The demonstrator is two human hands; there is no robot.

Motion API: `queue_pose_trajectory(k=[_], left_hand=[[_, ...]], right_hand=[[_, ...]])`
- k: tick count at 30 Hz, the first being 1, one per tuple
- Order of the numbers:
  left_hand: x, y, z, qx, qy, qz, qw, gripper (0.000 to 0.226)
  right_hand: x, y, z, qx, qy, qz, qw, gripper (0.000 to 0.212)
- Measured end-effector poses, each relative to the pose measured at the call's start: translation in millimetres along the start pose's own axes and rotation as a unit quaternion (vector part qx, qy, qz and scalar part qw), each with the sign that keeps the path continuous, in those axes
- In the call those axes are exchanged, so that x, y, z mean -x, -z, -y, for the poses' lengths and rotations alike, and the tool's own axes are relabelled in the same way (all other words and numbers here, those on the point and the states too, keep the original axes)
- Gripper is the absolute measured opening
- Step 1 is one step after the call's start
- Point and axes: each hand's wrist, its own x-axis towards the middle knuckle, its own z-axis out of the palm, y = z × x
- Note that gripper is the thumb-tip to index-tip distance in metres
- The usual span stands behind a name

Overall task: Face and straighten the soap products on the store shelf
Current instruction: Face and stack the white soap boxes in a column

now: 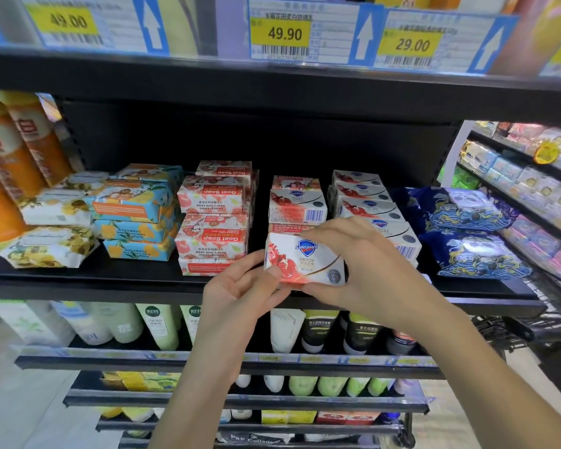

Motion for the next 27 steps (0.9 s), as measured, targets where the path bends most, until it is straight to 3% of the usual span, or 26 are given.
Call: queue_pose_trajectory(k=[4,8,13,18,27], left_hand=[[-3,1,-2,-0.077,-0.029,-0.014,0.997,0.032],[-4,11,7,-0.214,-0.091,-0.032,0.972,0.027],[-11,17,23,-0.469,-0.2,0.013,0.86,0.041],[-27,24,54,-0.555,-0.255,0.062,0.789,0.051],[-32,26,66,-0.527,-0.312,0.03,0.79,0.037]], right_hand=[[-13,4,-8,0.001,0.0,0.009,1.0,0.068],[-29,11,-15,-0.006,-0.024,0.003,1.0,0.067],[-54,14,-24,0.012,-0.041,0.011,0.999,0.066],[-74,-2,-32,0.046,-0.056,0.054,0.996,0.067],[-74,-13,-33,0.053,-0.052,0.071,0.995,0.056]])
